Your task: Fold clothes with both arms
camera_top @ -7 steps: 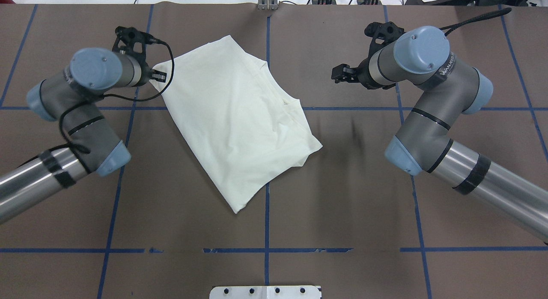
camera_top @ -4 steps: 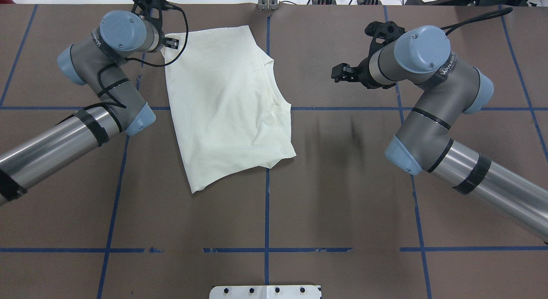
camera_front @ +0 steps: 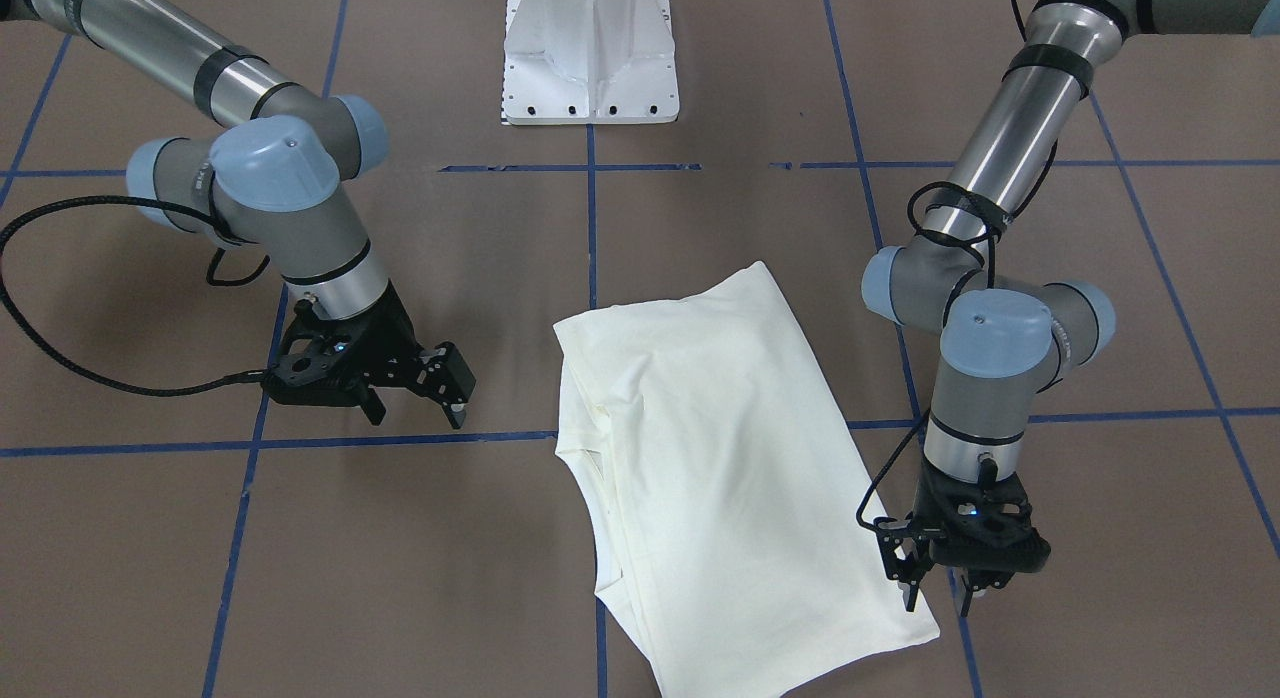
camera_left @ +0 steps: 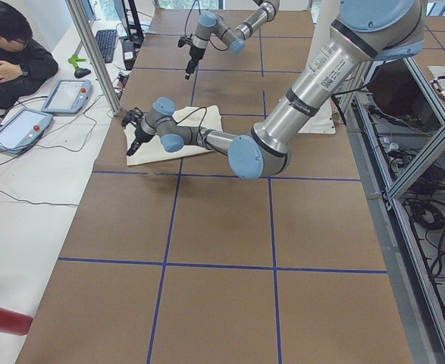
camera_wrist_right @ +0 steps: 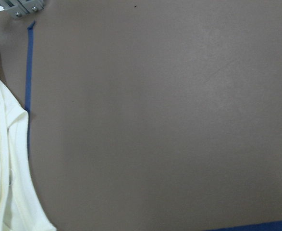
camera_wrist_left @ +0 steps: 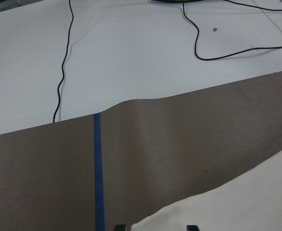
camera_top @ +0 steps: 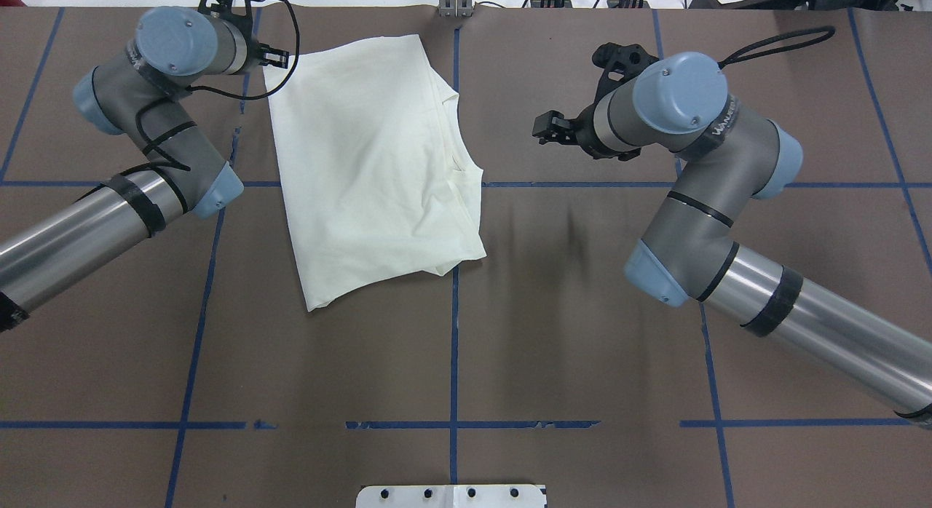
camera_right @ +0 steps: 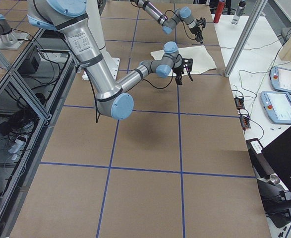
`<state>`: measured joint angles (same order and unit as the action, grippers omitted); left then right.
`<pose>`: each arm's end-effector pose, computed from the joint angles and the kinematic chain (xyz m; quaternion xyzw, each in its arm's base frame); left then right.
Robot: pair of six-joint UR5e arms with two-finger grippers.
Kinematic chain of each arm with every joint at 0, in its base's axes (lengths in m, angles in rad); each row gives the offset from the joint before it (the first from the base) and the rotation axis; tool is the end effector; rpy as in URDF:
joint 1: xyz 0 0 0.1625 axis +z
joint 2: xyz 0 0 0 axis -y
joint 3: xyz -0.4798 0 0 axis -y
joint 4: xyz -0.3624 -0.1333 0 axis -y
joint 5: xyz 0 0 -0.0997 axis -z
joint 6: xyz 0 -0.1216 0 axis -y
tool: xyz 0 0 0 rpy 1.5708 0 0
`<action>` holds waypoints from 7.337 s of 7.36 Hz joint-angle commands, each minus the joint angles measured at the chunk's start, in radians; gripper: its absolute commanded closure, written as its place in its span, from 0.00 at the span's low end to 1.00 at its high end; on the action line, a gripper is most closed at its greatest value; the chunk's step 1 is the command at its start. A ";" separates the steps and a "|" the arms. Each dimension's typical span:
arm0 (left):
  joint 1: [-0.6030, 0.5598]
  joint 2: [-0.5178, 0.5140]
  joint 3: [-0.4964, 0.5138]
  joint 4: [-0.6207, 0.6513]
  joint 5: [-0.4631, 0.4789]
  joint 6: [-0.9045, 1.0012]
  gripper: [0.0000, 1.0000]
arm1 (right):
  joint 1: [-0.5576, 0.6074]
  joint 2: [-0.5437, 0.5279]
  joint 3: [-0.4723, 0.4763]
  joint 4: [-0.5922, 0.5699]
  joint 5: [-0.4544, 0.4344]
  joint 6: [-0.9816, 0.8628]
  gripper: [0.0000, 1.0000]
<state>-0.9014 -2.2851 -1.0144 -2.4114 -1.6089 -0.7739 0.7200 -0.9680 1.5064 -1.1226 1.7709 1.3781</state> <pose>0.4131 -0.7294 0.4500 0.3483 0.3288 -0.0367 0.8771 -0.4825 -0.5684 0.3545 0.1287 -0.4617 0.1827 0.8584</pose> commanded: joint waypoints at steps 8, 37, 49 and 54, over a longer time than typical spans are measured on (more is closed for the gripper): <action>0.007 0.230 -0.345 -0.008 -0.147 -0.018 0.00 | -0.175 0.272 -0.294 -0.129 -0.224 0.138 0.40; 0.576 0.464 -0.771 0.014 0.128 -1.002 0.30 | -0.321 -0.474 0.540 0.103 -0.275 0.125 0.00; 0.664 0.467 -0.782 0.103 0.144 -0.970 0.31 | -0.320 -0.477 0.540 0.103 -0.280 0.125 0.00; 0.667 0.455 -0.782 0.100 0.150 -0.979 0.94 | -0.321 -0.477 0.538 0.103 -0.281 0.125 0.00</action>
<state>-0.2361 -1.8284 -1.7966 -2.3105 -1.4600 -1.7511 0.4001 -1.4450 2.0450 -1.0201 1.4897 1.5033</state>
